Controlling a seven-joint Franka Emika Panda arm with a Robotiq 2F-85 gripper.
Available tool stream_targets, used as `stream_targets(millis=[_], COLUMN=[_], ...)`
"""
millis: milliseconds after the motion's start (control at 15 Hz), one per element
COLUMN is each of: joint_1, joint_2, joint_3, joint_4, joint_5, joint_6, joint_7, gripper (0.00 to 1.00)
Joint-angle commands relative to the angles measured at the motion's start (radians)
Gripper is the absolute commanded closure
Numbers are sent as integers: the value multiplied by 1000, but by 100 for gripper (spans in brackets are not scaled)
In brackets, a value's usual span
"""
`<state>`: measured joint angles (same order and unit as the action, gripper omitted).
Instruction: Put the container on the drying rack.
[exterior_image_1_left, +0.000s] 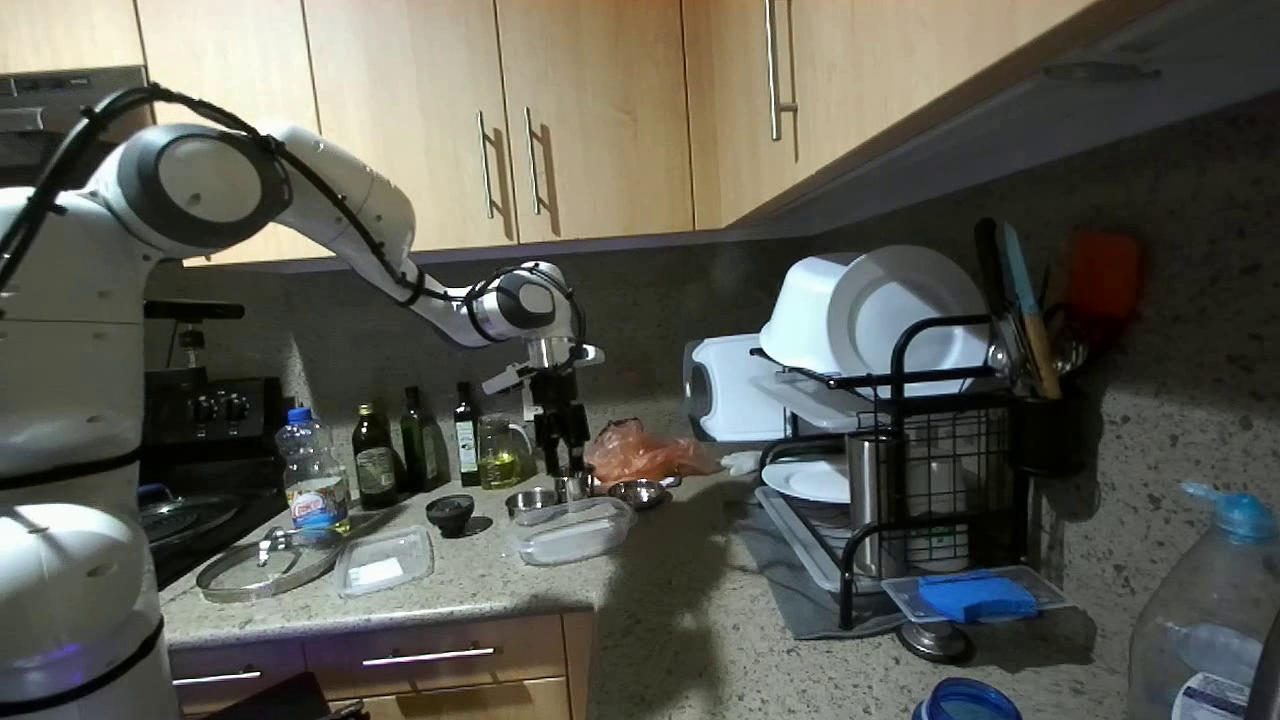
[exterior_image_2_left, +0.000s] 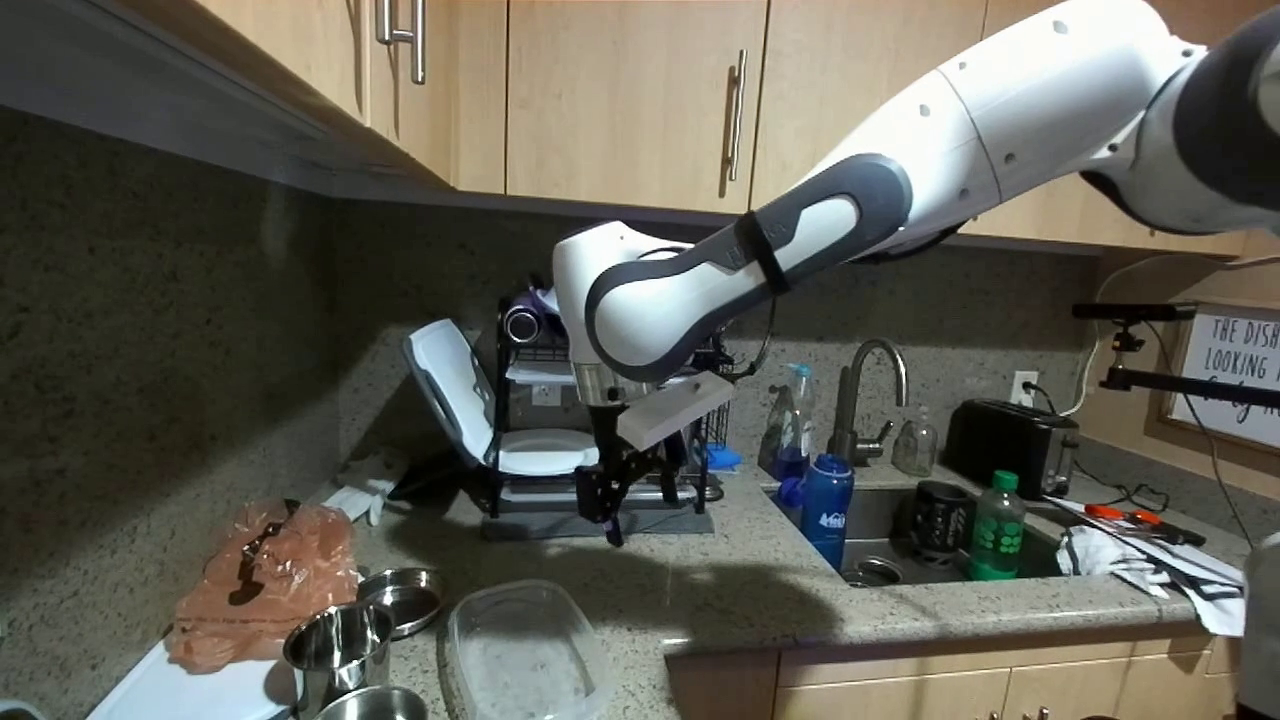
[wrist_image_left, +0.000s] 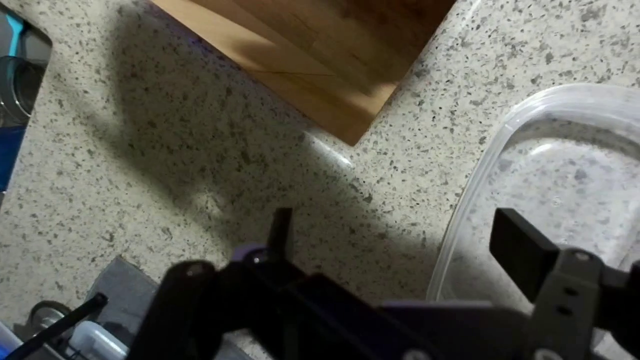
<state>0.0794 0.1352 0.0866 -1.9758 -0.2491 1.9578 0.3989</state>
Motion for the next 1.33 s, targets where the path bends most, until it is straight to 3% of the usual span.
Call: stream_targets(millis=[0, 467, 533, 800, 1267], joint_1=[35, 73, 70, 73, 93], joint_2=[120, 250, 233, 253, 386], joint_3=[-5, -23, -22, -27, -39], joint_4=[136, 251, 213, 218, 294], joint_5=[-4, -47, -15, -12, 41], joint_6=[-99, -201, -151, -130, 6], joint_7=[-30, -132, -95, -69, 45], gripper=[0, 0, 0, 0, 0])
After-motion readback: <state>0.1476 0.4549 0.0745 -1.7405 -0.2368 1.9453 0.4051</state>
